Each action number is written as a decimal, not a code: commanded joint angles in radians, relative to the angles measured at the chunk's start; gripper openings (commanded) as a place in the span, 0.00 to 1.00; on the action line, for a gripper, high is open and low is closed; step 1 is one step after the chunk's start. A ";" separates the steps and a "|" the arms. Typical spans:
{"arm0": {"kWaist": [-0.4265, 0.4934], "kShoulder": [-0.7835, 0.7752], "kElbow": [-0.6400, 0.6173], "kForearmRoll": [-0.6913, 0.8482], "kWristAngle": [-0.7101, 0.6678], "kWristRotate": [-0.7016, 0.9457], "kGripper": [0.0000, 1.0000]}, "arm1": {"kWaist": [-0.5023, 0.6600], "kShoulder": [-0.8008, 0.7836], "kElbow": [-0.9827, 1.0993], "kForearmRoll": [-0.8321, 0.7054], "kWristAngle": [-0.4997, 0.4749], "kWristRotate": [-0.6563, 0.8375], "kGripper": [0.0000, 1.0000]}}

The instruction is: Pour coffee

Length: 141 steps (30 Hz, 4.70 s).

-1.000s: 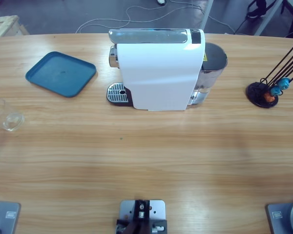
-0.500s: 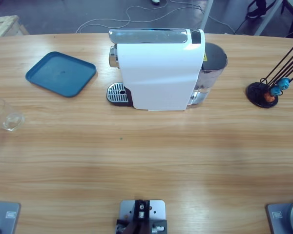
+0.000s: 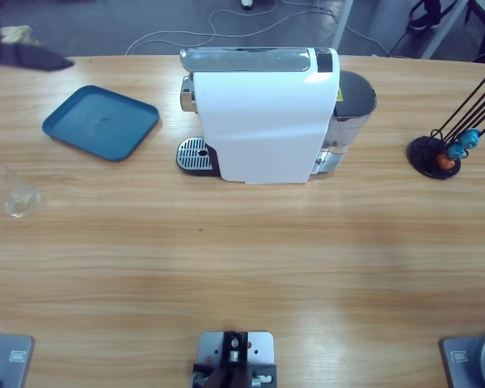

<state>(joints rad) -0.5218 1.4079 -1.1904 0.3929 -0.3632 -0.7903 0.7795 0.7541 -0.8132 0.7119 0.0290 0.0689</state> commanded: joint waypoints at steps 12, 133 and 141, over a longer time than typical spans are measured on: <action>0.017 0.434 -0.176 -0.109 -0.319 -0.072 0.96 | -0.028 -0.009 0.023 -0.009 -0.024 0.017 1.00; -0.416 -0.705 0.623 -0.009 0.449 0.694 1.00 | -0.714 0.709 0.452 -1.140 -0.154 0.118 0.00; -0.416 -0.707 0.624 -0.010 0.449 0.694 1.00 | -0.714 0.573 0.374 -0.967 -0.166 0.102 0.00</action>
<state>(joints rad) -0.9300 0.6896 -0.6065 0.3945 0.0718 -0.0821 0.0796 1.4478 -0.3872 -0.3939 -0.1430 0.1939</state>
